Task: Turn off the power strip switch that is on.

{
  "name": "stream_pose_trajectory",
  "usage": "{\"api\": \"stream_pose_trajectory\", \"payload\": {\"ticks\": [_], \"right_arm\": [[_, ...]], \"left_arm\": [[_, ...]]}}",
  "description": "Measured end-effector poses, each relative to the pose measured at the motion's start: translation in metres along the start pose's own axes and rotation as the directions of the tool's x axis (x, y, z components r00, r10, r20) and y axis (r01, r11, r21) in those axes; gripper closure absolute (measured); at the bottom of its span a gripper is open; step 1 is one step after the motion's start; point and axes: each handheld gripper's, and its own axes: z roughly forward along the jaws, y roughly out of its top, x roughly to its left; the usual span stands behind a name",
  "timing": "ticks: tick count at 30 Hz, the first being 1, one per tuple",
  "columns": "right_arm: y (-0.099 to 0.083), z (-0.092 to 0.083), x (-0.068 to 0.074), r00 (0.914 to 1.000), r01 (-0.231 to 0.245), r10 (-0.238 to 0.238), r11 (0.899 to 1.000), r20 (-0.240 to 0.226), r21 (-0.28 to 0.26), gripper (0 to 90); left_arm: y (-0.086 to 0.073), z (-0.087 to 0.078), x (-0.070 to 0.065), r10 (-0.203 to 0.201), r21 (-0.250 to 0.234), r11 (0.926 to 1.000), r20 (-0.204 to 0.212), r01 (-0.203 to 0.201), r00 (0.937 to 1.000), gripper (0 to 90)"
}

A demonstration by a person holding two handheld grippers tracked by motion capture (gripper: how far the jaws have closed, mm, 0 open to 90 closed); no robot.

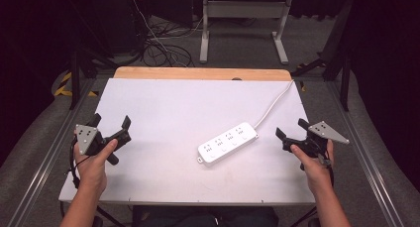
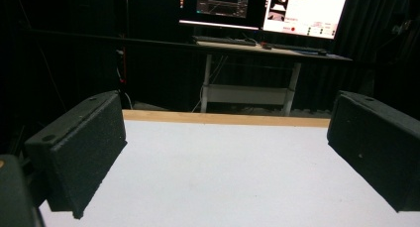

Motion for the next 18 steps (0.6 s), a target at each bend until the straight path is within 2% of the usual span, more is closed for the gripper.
{"api": "stream_pose_trajectory", "payload": {"ticks": [13,14,15,16,17,18], "right_arm": [[0.0029,-0.0015,0.0001,0.9999,-0.012,0.012,1.000,0.008,-0.005,10.6],[0.0041,-0.0021,-0.0004,0.9995,-0.022,0.022,1.000,0.024,-0.009,15.0],[0.0041,-0.0021,-0.0004,0.9995,-0.022,0.022,1.000,0.024,-0.009,15.0],[0.0052,-0.0027,-0.0009,0.9992,-0.037,0.037,0.999,0.017,-0.006,25.4],[0.0052,-0.0027,-0.0009,0.9992,-0.037,0.037,0.999,0.017,-0.006,25.4],[0.0059,-0.0044,-0.0011,0.9997,-0.025,0.025,1.000,0.004,-0.003,39.1]], "left_arm": [[0.0003,-0.0013,0.0003,0.003,-0.003,1.0000,0.000,-0.003,1.0000,2.3],[0.0003,-0.0014,0.0003,0.003,-0.003,1.0000,0.000,-0.003,1.0000,2.4],[0.0004,-0.0015,0.0003,0.003,-0.003,1.0000,0.000,-0.003,1.0000,2.4],[0.0004,-0.0016,0.0001,0.001,-0.003,1.0000,0.002,-0.001,1.0000,2.4],[0.0004,-0.0016,0.0002,0.002,-0.004,1.0000,0.001,-0.002,1.0000,2.4],[0.0004,-0.0015,0.0002,0.002,-0.004,1.0000,0.001,-0.002,1.0000,2.4]]}}
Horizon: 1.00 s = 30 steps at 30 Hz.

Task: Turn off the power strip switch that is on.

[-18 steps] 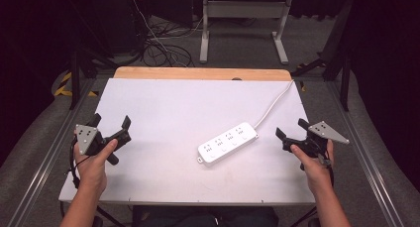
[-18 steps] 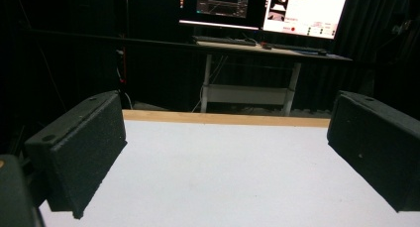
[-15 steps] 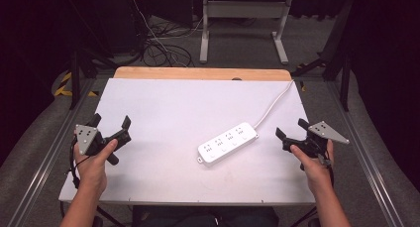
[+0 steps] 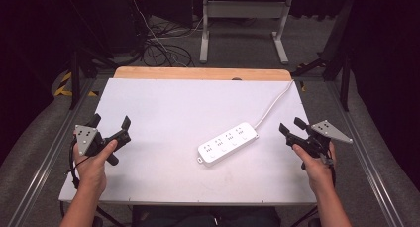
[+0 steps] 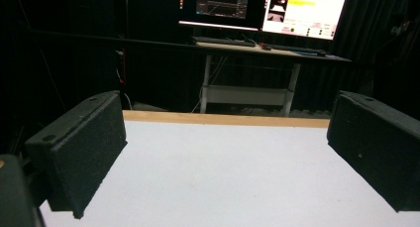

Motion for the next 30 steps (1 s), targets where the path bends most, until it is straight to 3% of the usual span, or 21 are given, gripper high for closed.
{"api": "stream_pose_trajectory", "payload": {"ticks": [1,2,3,4,5,6,7,8,9,10,13,14,17,19,25,26,27,28,29,30], "right_arm": [[0.000,0.000,0.000,1.0000,0.000,0.000,1.000,0.000,0.000,39.1],[0.001,-0.002,0.000,0.9999,0.010,-0.010,1.000,-0.014,-0.006,50.4],[0.001,-0.002,0.000,0.9999,0.010,-0.010,1.000,-0.014,-0.006,50.4],[0.003,-0.005,0.001,0.9997,0.016,-0.016,1.000,-0.017,-0.007,62.2],[0.003,-0.005,0.001,0.9997,0.016,-0.016,1.000,-0.017,-0.007,62.2],[0.005,-0.007,0.001,0.9995,0.011,-0.011,1.000,-0.030,-0.001,71.3],[0.005,-0.007,0.001,0.9995,0.011,-0.011,1.000,-0.030,-0.001,71.3],[0.008,-0.010,0.002,0.9992,-0.003,0.003,1.000,-0.040,0.008,80.2],[0.008,-0.010,0.002,0.9992,-0.003,0.003,1.000,-0.040,0.008,80.2],[0.012,-0.013,0.003,0.9991,-0.018,0.020,0.999,-0.039,0.042,87.6],[0.016,-0.017,0.004,0.9984,-0.038,0.041,0.996,-0.040,0.076,90.0],[0.019,-0.018,0.005,0.9953,-0.073,0.080,0.991,-0.055,0.108,90.0],[0.023,-0.018,0.007,0.9942,-0.089,0.096,0.988,-0.048,0.123,90.0],[0.030,-0.016,0.010,0.9963,-0.070,0.076,0.989,-0.039,0.131,90.0],[0.043,0.003,0.026,0.9955,-0.024,0.038,0.986,-0.087,0.163,90.0],[0.045,0.012,0.036,0.9950,0.006,0.012,0.982,-0.099,0.188,90.0],[0.045,0.012,0.036,0.9950,0.006,0.012,0.982,-0.099,0.188,90.0],[0.046,0.020,0.046,0.9934,0.045,-0.021,0.975,-0.113,0.217,90.0],[0.046,0.020,0.046,0.9934,0.045,-0.021,0.975,-0.113,0.217,90.0],[0.046,0.028,0.054,0.9909,0.072,-0.041,0.966,-0.128,0.247,90.0]], "left_arm": [[0.000,0.000,0.000,0.000,0.000,1.0000,0.000,0.000,1.0000,2.4],[0.000,0.000,0.000,-0.002,0.001,1.0000,0.001,0.002,1.0000,2.4],[0.000,0.000,0.000,-0.002,0.001,1.0000,0.001,0.002,1.0000,2.4],[0.000,0.001,0.000,-0.002,0.001,1.0000,0.002,0.002,1.0000,2.4],[0.000,0.001,0.000,-0.002,0.000,1.0000,0.003,0.002,1.0000,2.4],[0.000,0.001,0.000,-0.003,0.000,1.0000,0.005,0.003,1.0000,2.4],[0.000,0.001,0.000,-0.004,0.000,1.0000,0.006,0.004,1.0000,2.4],[0.000,0.002,0.000,-0.005,0.001,1.0000,0.007,0.005,1.0000,2.4],[0.000,0.002,0.000,-0.005,0.001,1.0000,0.007,0.005,1.0000,2.4],[0.000,0.002,0.000,-0.003,0.002,1.0000,0.008,0.003,1.0000,2.4],[0.000,0.003,-0.001,-0.005,0.002,1.0000,0.010,0.005,0.9999,2.4],[0.000,0.003,-0.001,-0.001,0.003,1.0000,0.012,0.001,0.9999,2.5],[0.000,0.004,-0.002,-0.002,0.004,1.0000,0.015,0.002,0.9999,2.5],[-0.001,0.005,-0.002,-0.002,0.004,1.0000,0.017,0.002,0.9999,2.5],[-0.001,0.006,-0.001,-0.001,0.008,1.0000,0.016,0.001,0.9999,2.5],[-0.001,0.006,-0.001,0.001,0.008,1.0000,0.014,-0.001,0.9999,2.5],[-0.001,0.006,-0.001,0.001,0.008,1.0000,0.014,-0.001,0.9999,2.5],[-0.001,0.006,-0.001,0.001,0.010,1.0000,0.014,-0.002,0.9999,2.5],[-0.001,0.006,-0.001,0.001,0.010,1.0000,0.014,-0.002,0.9999,2.5],[-0.001,0.006,-0.001,0.002,0.010,0.9999,0.014,-0.002,0.9999,2.5]]}}
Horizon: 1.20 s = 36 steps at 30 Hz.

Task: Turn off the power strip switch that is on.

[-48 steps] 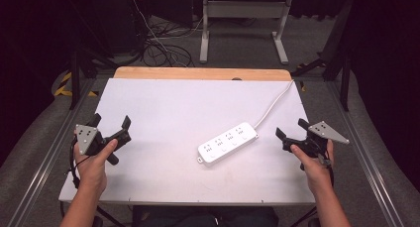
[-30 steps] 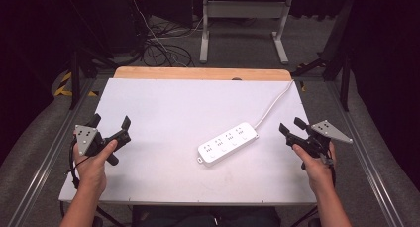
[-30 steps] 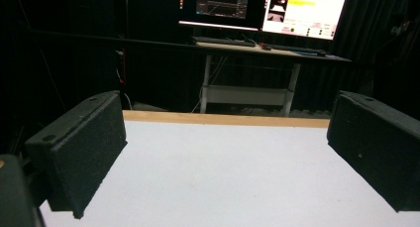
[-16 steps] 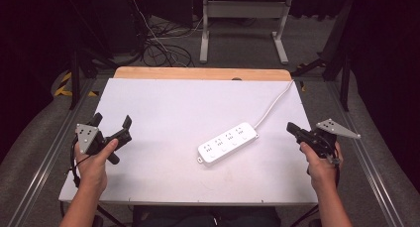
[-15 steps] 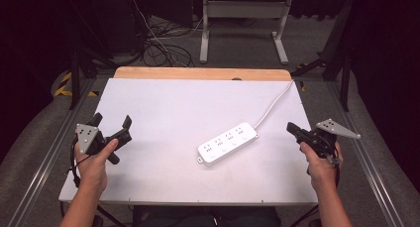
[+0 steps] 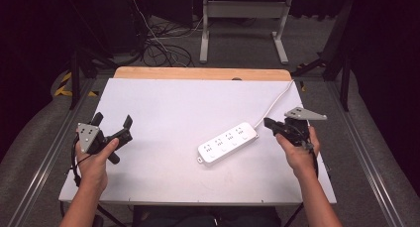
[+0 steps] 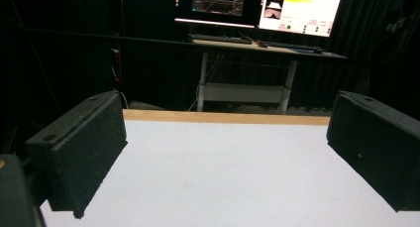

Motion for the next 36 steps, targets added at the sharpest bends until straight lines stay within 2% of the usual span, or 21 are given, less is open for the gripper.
{"api": "stream_pose_trajectory", "payload": {"ticks": [2,3,4,5,6,7,8,9,10,11,12,13,14,17,24,33,36], "right_arm": [[0.002,0.010,0.006,0.9999,0.009,-0.009,0.999,-0.012,0.042,90.0],[0.002,0.010,0.006,0.9999,0.009,-0.009,0.999,-0.012,0.042,90.0],[0.003,0.019,0.011,0.9995,0.025,-0.024,0.997,-0.019,0.079,90.0],[0.003,0.019,0.011,0.9995,0.025,-0.024,0.997,-0.019,0.079,90.0],[0.004,0.028,0.015,0.9991,0.033,-0.030,0.993,-0.029,0.114,90.0],[0.004,0.028,0.015,0.9991,0.033,-0.030,0.993,-0.029,0.114,90.0],[0.003,0.037,0.018,0.9989,0.037,-0.033,0.988,-0.033,0.149,90.0],[0.003,0.037,0.018,0.9989,0.037,-0.033,0.988,-0.033,0.149,90.0],[0.001,0.045,0.020,0.9987,0.038,-0.031,0.981,-0.040,0.192,90.0],[0.001,0.045,0.020,0.9987,0.038,-0.031,0.981,-0.040,0.192,90.0],[-0.002,0.054,0.023,0.9985,0.048,-0.040,0.971,-0.036,0.235,90.0],[-0.002,0.054,0.023,0.9985,0.048,-0.040,0.971,-0.036,0.235,90.0],[-0.005,0.060,0.026,0.9982,0.056,-0.048,0.962,-0.036,0.266,90.0],[-0.008,0.066,0.029,0.9975,0.071,-0.065,0.949,-0.030,0.306,90.0],[-0.012,0.074,0.032,0.9956,0.093,-0.092,0.939,-0.017,0.331,90.0],[-0.017,0.076,0.035,0.9955,0.087,-0.095,0.941,0.007,0.326,90.0],[-0.017,0.076,0.034,0.9970,0.069,-0.076,0.944,0.010,0.323,90.0]], "left_arm": [[0.000,0.000,0.000,0.000,0.000,1.0000,-0.001,0.000,1.0000,2.5],[0.000,0.000,0.000,-0.002,0.000,1.0000,-0.001,0.002,1.0000,2.5],[0.000,0.000,0.000,-0.004,0.000,1.0000,-0.001,0.004,1.0000,2.5],[0.000,0.000,0.000,-0.001,0.000,1.0000,-0.001,0.001,1.0000,2.5],[0.000,0.000,0.000,0.003,0.001,1.0000,0.001,-0.003,1.0000,2.6],[0.000,0.000,0.000,0.003,0.001,1.0000,0.001,-0.003,1.0000,2.6],[0.000,0.000,0.000,0.002,0.001,1.0000,0.001,-0.002,1.0000,2.6],[0.000,0.000,0.000,0.004,0.002,1.0000,0.002,-0.004,1.0000,2.6],[0.000,0.000,0.000,0.006,0.002,1.0000,0.003,-0.006,1.0000,2.6],[0.000,0.000,0.000,0.006,0.002,1.0000,0.003,-0.006,1.0000,2.6],[0.000,0.000,0.000,0.006,0.003,1.0000,0.003,-0.006,1.0000,2.6],[0.000,0.000,0.000,0.006,0.003,1.0000,0.003,-0.006,1.0000,2.6],[0.000,0.000,0.000,0.006,0.003,1.0000,0.004,-0.006,1.0000,2.6],[0.000,0.000,0.000,0.004,0.003,1.0000,0.005,-0.004,1.0000,2.7],[0.000,0.000,-0.001,0.010,0.005,0.9999,0.010,-0.010,0.9999,2.8],[0.000,0.000,-0.001,0.009,0.005,0.9999,0.012,-0.009,0.9999,2.9],[0.000,-0.001,-0.001,0.008,0.006,0.9999,0.011,-0.008,0.9999,2.9]]}}
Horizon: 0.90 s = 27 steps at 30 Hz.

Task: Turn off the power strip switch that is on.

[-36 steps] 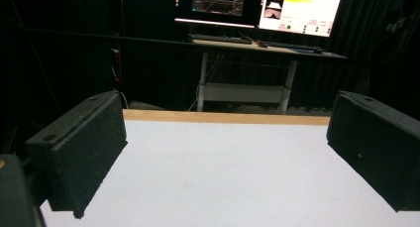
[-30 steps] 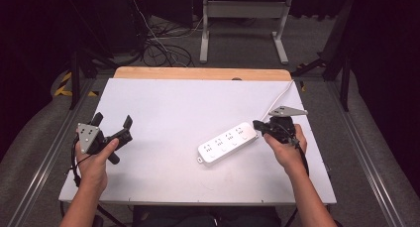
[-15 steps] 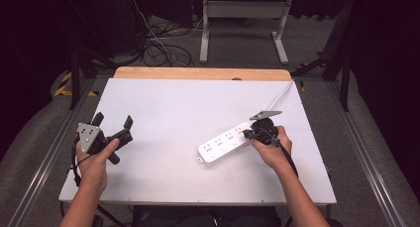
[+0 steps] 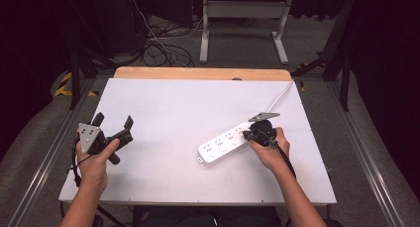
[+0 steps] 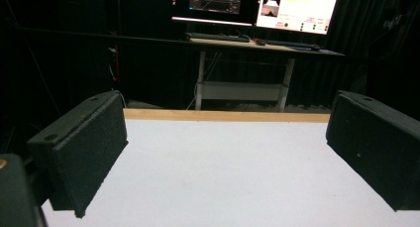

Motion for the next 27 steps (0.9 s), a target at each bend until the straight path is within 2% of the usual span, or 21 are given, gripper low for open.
{"api": "stream_pose_trajectory", "payload": {"ticks": [6,20,27], "right_arm": [[0.0001,0.0003,0.0055,0.9992,0.015,-0.015,1.000,0.038,0.000,90.0],[0.0006,0.0002,0.0023,0.9995,-0.026,0.025,1.000,0.019,0.009,90.0],[0.0003,0.0011,0.0023,0.9993,-0.031,0.031,0.999,0.019,0.012,90.0]], "left_arm": [[-0.0004,0.0000,-0.0008,-0.001,0.005,1.0000,0.004,0.001,1.0000,2.9],[-0.0007,0.0000,-0.0007,-0.006,0.009,0.9999,0.006,0.006,1.0000,3.2],[-0.0007,-0.0003,-0.0003,-0.006,0.009,0.9999,0.003,0.006,1.0000,3.3]]}}
